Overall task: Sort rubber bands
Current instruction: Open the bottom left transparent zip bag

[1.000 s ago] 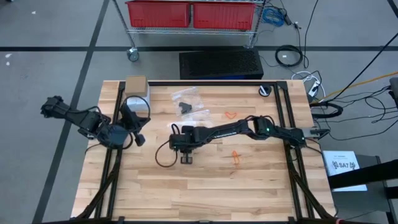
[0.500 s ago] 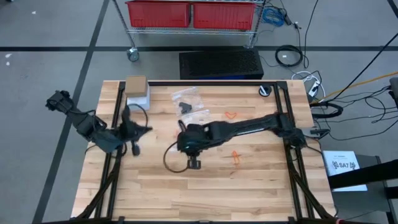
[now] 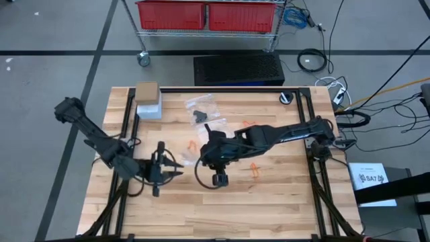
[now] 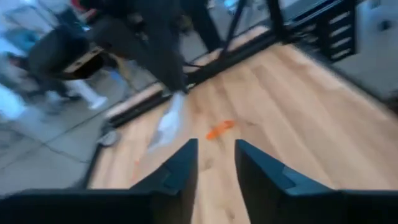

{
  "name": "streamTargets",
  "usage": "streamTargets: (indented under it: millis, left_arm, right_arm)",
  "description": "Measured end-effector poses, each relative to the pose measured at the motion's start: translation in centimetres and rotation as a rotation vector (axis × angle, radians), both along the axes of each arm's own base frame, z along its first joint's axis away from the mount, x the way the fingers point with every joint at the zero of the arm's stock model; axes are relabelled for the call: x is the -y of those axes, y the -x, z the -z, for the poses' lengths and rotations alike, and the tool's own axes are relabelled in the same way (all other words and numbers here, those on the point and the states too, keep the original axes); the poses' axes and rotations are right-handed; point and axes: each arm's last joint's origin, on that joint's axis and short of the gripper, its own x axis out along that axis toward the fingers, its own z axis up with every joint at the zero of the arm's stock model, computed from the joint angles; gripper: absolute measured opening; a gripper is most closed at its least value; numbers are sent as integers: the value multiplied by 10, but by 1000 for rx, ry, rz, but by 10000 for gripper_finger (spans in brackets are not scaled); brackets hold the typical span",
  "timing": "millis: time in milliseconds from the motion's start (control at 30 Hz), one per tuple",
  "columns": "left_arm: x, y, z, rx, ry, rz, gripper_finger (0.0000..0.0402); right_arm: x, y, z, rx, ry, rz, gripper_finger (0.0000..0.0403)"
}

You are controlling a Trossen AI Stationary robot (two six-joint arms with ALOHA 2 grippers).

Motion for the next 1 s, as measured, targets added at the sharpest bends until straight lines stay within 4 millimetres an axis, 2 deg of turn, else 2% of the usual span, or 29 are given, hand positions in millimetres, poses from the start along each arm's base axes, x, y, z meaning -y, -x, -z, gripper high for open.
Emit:
streamTargets:
  millis: [200,400,567,767,1000]
  left_arm:
    - [4,-4,-1,42,-34,-27,154]
    - [4,6,-9,83,-58,-82,157]
    - [4,9,-12,100,-48,-59,157]
    - [10,-3,0,48,-149,-13,158]
    - [7,-15,3,53,-171,-55,158]
  right_arm:
    - [-6,4,0,-18,6,-18,0]
    - [-11,7,0,-25,7,-31,0]
    - [-13,7,0,-28,7,-35,0]
    - [-13,8,0,-29,4,-38,0]
    - [-14,7,0,-29,-14,-52,0]
